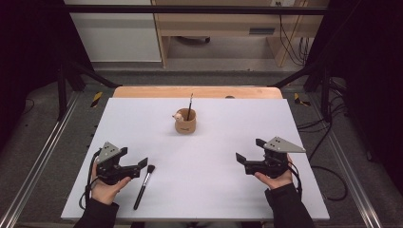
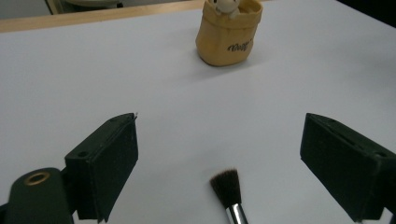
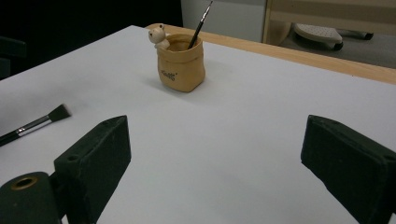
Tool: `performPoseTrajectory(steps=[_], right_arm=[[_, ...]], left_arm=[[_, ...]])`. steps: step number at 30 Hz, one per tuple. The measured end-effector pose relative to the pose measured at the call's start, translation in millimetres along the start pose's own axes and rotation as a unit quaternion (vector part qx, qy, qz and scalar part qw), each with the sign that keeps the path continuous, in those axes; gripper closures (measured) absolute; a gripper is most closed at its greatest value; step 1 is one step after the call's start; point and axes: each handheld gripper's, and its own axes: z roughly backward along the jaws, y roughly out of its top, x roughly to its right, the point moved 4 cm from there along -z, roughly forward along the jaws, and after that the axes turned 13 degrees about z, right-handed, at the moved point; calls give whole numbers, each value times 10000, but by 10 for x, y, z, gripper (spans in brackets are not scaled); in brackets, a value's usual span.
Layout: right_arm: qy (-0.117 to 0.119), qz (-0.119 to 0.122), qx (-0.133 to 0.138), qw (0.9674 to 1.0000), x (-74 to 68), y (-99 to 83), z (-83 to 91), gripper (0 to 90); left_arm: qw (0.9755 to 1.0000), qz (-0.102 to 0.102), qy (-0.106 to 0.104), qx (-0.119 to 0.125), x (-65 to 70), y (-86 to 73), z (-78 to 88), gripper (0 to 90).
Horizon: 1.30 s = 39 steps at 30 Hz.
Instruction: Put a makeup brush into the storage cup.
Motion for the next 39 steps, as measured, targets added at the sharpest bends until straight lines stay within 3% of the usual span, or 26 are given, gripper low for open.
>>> performPoseTrajectory(steps=[21,28,33,39], right_arm=[[3,7,-35,10000,-12,-6,-6,89],[13,21,-58,10000,-20,-12,-16,90],[13,20,-63,10000,-19,-15,-17,89],[22,24,-68,10000,-20,-16,-19,89]], left_arm=[[9978,16,209,-621,-20,-242,23,126],[9960,-92,269,-842,0,-343,18,140],[9935,-215,343,-1065,22,-415,4,147],[9914,-215,334,-1243,45,-482,-17,169]])
